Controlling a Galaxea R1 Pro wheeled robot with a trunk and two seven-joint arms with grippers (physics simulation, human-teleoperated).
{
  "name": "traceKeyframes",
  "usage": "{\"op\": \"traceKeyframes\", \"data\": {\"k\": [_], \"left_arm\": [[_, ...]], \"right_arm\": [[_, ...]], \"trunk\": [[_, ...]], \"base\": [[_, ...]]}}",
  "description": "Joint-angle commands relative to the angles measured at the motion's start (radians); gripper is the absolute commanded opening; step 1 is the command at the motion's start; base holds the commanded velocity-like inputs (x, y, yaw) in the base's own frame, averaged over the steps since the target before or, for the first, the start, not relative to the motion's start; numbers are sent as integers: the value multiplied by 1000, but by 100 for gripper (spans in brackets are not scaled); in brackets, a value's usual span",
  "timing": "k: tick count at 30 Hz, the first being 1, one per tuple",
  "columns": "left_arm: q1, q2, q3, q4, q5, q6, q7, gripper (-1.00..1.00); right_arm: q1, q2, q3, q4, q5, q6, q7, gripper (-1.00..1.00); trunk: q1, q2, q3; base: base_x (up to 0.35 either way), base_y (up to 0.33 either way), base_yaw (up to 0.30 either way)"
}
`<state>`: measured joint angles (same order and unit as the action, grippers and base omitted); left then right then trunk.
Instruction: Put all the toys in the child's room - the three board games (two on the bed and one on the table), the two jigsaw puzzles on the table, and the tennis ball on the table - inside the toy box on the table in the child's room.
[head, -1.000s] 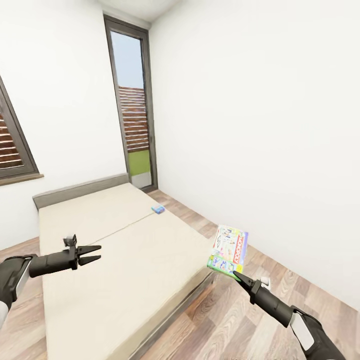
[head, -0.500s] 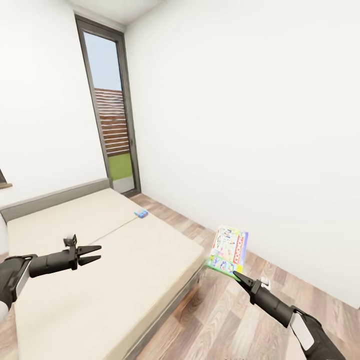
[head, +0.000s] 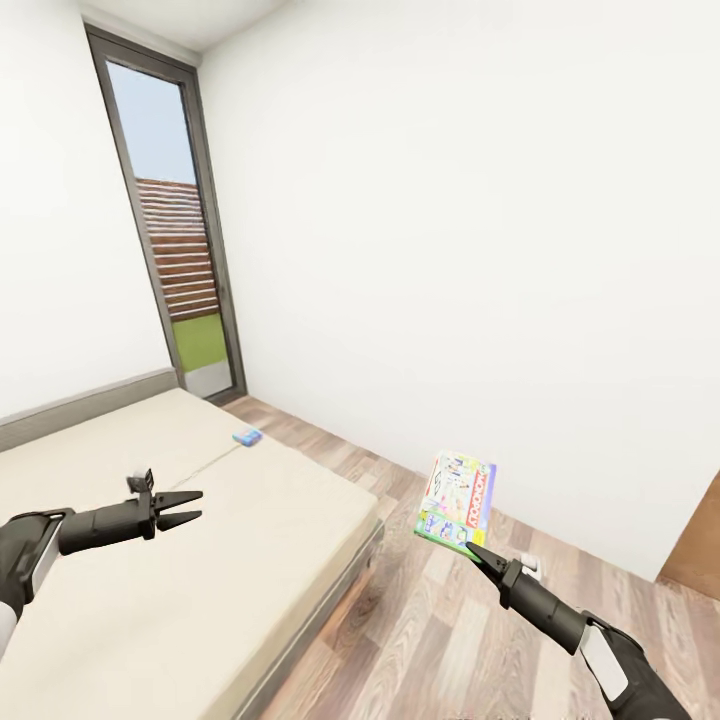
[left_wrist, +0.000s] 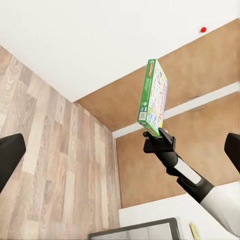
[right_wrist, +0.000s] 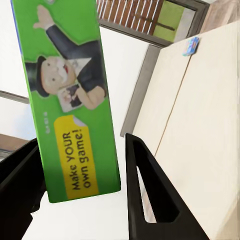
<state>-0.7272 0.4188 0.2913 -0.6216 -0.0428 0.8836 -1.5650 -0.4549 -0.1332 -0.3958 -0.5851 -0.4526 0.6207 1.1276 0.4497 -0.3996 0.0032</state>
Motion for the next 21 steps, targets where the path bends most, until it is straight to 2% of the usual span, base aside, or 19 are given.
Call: {"op": "traceKeyframes", "data": {"k": [1,21], "left_arm": [[0,0,2,0,-5,10,-6,100],[0,0,2,-1,-5,9,-6,100]], "right_arm": [[-1,0,-2,1,-6,8,1,-100],[-1,1,-2,2,-6,7,1,-100]], "trunk": [[0,0,1],[0,0,17]], "base": [[0,0,-253],[0,0,-253]]}}
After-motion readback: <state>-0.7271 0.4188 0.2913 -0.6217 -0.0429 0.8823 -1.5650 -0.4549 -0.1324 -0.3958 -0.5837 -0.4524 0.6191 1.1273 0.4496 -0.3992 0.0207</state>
